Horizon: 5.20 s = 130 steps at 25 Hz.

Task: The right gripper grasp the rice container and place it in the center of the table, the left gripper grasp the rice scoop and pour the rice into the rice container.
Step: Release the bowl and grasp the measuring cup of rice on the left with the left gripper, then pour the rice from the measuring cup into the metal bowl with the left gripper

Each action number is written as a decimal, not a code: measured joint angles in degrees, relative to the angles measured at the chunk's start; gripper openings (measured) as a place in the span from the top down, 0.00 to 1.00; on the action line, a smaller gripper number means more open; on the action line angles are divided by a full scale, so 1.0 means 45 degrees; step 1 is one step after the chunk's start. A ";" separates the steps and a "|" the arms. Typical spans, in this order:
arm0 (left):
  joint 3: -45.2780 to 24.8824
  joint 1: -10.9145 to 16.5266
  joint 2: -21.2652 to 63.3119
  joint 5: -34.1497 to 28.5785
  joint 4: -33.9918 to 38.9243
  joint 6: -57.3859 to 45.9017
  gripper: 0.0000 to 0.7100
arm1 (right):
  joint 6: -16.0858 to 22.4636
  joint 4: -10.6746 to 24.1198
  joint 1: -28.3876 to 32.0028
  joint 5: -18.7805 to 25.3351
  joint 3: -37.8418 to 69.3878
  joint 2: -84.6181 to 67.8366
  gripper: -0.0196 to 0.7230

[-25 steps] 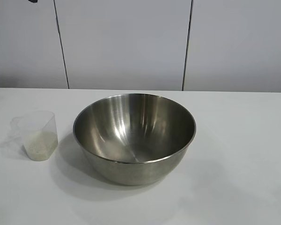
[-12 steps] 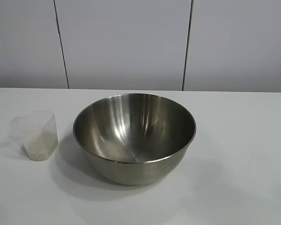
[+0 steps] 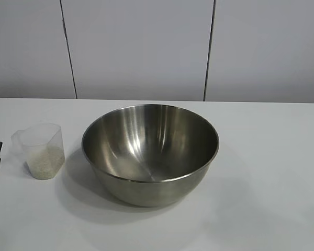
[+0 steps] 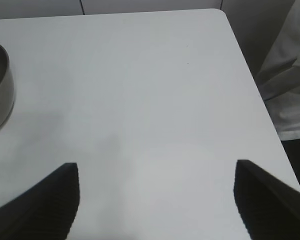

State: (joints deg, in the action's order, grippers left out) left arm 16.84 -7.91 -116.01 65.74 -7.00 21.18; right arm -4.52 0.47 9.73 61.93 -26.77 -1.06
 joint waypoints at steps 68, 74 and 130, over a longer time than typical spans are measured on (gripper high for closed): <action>0.2767 0.0014 -0.0385 -0.0020 0.3603 -0.2201 0.99 | 0.0000 0.0000 0.0000 -0.0002 0.0000 0.0000 0.20; 0.2777 0.0014 0.0970 -0.0047 0.3826 -0.2202 0.99 | 0.0000 0.0000 0.0000 0.0012 0.0000 0.0000 0.20; 0.7320 -0.5954 0.3212 -0.7970 0.8177 1.9739 0.99 | 0.0000 0.0000 0.0000 0.0013 0.0000 0.0000 0.20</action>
State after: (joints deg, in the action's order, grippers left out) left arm 49.78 -34.70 -101.55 29.88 29.80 110.00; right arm -4.52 0.47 9.73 61.99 -26.77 -1.06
